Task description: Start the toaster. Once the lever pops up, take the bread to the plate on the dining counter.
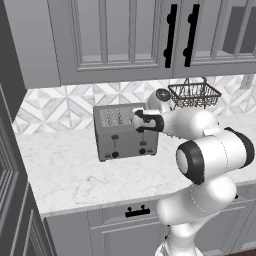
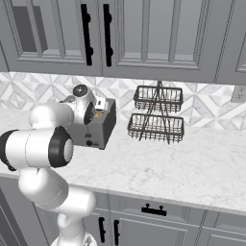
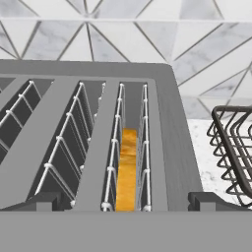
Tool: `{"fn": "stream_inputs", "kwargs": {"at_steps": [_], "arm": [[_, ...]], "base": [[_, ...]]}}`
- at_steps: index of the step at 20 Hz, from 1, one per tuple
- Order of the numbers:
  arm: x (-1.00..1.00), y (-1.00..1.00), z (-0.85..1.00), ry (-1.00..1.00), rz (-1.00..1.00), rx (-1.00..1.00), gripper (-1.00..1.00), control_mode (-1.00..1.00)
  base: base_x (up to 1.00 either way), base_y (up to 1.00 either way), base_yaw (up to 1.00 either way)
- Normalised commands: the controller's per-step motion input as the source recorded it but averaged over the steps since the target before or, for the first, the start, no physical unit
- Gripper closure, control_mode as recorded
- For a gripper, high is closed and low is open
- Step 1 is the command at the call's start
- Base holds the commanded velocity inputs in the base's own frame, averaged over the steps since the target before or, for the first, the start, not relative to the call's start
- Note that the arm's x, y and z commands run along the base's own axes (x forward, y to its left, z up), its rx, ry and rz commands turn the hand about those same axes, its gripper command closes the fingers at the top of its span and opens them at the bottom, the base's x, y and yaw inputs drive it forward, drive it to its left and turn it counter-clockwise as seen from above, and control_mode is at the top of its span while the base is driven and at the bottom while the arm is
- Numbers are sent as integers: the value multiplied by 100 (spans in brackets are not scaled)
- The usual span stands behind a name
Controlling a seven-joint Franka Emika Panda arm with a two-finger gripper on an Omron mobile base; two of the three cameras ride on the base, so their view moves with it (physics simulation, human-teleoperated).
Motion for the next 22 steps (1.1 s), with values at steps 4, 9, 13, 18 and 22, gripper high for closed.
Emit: {"fn": "stream_inputs", "kwargs": {"at_steps": [4, 9, 13, 18, 22], "arm": [[0, 0, 0, 0, 0, 0, -100, -100], [0, 0, 0, 0, 0, 0, -100, -100], [0, 0, 0, 0, 0, 0, -100, -100], [0, 0, 0, 0, 0, 0, -100, -100], [0, 0, 0, 0, 0, 0, -100, -100]], "base": [[0, 0, 0], [0, 0, 0], [0, 0, 0], [0, 0, 0], [0, 0, 0]]}}
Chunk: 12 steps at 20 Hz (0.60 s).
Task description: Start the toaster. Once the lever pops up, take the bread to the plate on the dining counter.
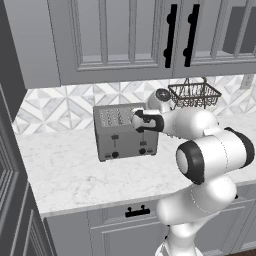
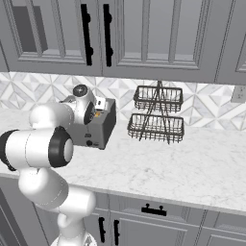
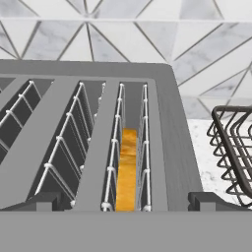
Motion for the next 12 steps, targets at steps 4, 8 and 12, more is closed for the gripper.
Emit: {"fn": "stream_inputs", "kwargs": {"at_steps": [4, 8, 12], "arm": [[0, 0, 0, 0, 0, 0, -100, -100], [0, 0, 0, 0, 0, 0, -100, -100], [0, 0, 0, 0, 0, 0, -100, -100]], "base": [[0, 0, 0], [0, 0, 0], [0, 0, 0]]}}
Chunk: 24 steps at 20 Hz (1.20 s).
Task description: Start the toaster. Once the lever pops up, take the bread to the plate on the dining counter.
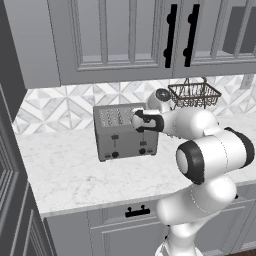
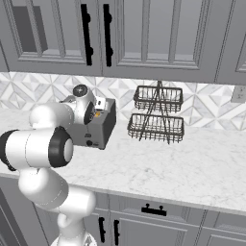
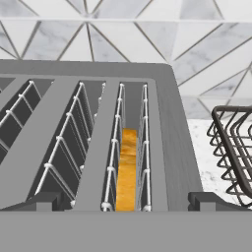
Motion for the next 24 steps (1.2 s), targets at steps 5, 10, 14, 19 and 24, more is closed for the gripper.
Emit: {"fn": "stream_inputs", "kwargs": {"at_steps": [5, 10, 14, 19, 24], "arm": [[0, 0, 0, 0, 0, 0, -100, -100], [0, 0, 0, 0, 0, 0, -100, -100], [0, 0, 0, 0, 0, 0, -100, -100], [0, 0, 0, 0, 0, 0, -100, -100], [0, 0, 0, 0, 0, 0, -100, -100]], "base": [[0, 0, 0], [0, 0, 0], [0, 0, 0], [0, 0, 0], [0, 0, 0]]}}
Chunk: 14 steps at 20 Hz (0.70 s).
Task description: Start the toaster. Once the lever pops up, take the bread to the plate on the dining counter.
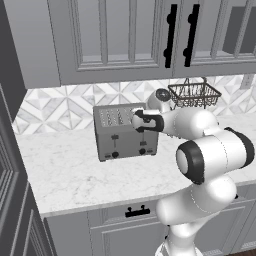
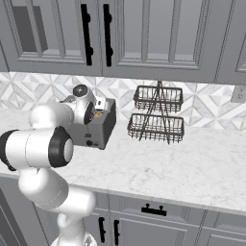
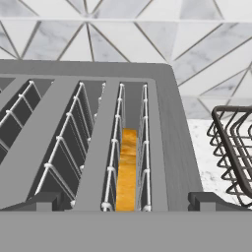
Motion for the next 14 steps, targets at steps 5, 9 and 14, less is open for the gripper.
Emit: {"fn": "stream_inputs", "kwargs": {"at_steps": [5, 9, 14], "arm": [[0, 0, 0, 0, 0, 0, -100, -100], [0, 0, 0, 0, 0, 0, -100, -100], [0, 0, 0, 0, 0, 0, -100, -100]], "base": [[0, 0, 0], [0, 0, 0], [0, 0, 0]]}}
